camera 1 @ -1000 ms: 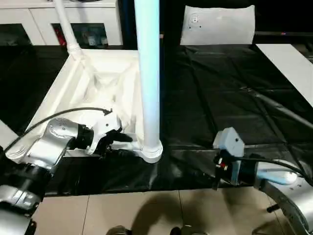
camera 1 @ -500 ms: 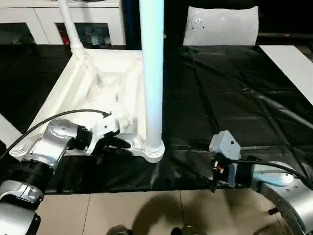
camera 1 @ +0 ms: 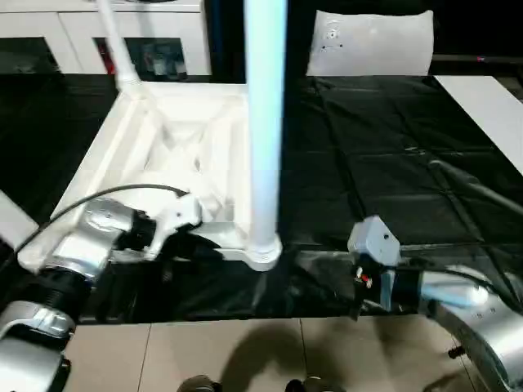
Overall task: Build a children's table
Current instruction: Rotate leg to tighten
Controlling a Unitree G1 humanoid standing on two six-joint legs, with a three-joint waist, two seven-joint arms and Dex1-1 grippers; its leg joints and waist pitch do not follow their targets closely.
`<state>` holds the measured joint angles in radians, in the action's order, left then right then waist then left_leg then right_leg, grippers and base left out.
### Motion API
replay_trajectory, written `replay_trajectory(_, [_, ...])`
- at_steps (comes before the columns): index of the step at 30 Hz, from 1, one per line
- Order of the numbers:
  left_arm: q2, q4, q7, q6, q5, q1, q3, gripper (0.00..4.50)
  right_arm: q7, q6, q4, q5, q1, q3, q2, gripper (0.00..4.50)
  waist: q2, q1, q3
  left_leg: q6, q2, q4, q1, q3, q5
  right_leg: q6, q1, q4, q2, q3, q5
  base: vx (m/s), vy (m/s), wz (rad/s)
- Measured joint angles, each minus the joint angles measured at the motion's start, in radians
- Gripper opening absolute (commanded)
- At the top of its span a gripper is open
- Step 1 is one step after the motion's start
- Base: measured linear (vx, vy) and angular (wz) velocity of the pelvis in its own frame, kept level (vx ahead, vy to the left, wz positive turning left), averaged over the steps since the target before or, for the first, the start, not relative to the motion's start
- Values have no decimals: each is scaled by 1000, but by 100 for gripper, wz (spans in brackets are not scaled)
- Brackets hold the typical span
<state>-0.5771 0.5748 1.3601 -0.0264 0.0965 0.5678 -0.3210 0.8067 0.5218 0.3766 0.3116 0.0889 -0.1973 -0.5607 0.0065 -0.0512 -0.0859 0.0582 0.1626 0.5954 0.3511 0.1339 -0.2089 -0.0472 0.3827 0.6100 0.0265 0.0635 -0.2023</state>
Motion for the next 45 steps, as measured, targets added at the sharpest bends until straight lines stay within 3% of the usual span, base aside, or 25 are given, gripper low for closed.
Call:
replay_trajectory(4, [4,0,3,37,-11,-4,0,5,62,-13,-78,12,60,-10,9,450,0,-1,0,0,1,0,0,1,0,0,0,0,-1,0,0,0,0,0])
replay_trajectory(9, [8,-21,28,88,-15,-19,-12,0,166,-57,-179,36,128,-31,12,403,-2,-8,1,0,1,0,1,3,0,0,1,0,0,0,0,0,0,0])
replay_trajectory(17, [10,-83,74,112,-19,-39,-41,0,323,-95,-301,52,214,-74,10,341,-3,-40,1,-1,9,4,-1,12,0,-1,1,1,1,2,0,0,0,0])
replay_trajectory(32, [9,-98,89,99,-23,-41,-43,0,410,-169,-484,29,321,-109,61,223,-5,-42,1,-1,10,5,0,16,0,-1,2,2,2,3,0,0,0,0])
replay_trajectory(34, [7,-99,89,99,-24,-41,-43,0,415,-189,-498,21,330,-116,62,223,-5,-41,1,-1,10,5,0,16,0,-1,2,2,2,3,0,0,0,0])
replay_trajectory(36, [6,-99,89,98,-25,-41,-43,0,415,-201,-499,11,331,-118,65,268,-6,-40,1,-1,10,5,0,16,0,-1,2,2,2,3,0,0,0,0])
replay_trajectory(45, [7,-101,91,98,-26,-41,-43,0,413,-197,-520,-2,336,-119,79,316,-6,-41,1,-1,11,5,0,16,1,-1,2,2,3,3,0,0,0,0])
